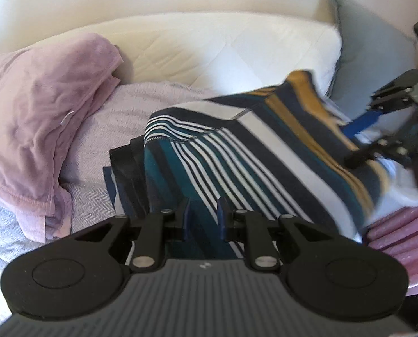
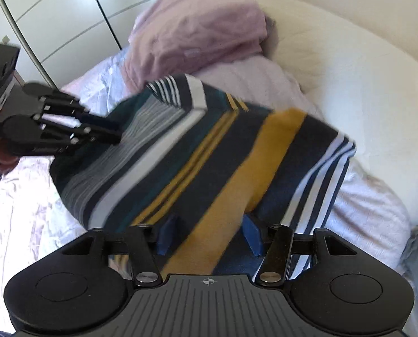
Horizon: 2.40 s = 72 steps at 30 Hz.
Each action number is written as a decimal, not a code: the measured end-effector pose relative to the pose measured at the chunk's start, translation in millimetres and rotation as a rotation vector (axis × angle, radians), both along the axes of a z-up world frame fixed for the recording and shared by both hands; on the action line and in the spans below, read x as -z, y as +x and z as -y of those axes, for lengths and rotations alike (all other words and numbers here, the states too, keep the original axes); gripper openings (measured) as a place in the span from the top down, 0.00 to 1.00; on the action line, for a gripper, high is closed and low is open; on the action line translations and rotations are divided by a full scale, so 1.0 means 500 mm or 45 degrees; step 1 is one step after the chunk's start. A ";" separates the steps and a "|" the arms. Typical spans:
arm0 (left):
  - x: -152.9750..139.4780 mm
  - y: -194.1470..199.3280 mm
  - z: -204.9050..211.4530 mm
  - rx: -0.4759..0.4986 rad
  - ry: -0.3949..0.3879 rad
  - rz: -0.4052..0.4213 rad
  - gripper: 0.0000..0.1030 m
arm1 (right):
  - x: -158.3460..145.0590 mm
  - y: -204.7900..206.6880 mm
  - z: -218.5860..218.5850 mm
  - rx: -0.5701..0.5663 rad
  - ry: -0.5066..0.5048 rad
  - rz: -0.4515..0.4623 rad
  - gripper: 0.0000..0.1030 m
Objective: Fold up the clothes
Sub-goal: 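Press the striped garment flat on the stack with both grippers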
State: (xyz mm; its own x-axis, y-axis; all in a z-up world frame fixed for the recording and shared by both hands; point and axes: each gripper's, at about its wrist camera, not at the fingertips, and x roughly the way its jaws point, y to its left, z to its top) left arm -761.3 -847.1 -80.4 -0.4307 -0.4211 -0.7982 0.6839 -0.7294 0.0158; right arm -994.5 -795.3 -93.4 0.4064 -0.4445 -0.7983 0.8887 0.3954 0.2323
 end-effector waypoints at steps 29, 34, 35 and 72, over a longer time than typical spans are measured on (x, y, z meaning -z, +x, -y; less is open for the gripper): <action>0.079 0.010 -0.077 0.022 0.037 0.169 0.84 | -0.054 -0.035 -0.001 0.106 -0.093 0.025 0.43; 0.083 0.010 -0.082 -0.035 0.024 0.150 0.85 | -0.021 -0.025 0.122 0.086 -0.124 -0.027 0.43; 0.084 0.009 -0.083 -0.043 0.022 0.149 0.85 | 0.004 -0.018 0.145 0.073 -0.087 -0.066 0.43; 0.047 0.016 -0.083 -0.245 0.059 0.092 0.81 | 0.012 -0.059 -0.060 0.112 -0.032 0.188 0.42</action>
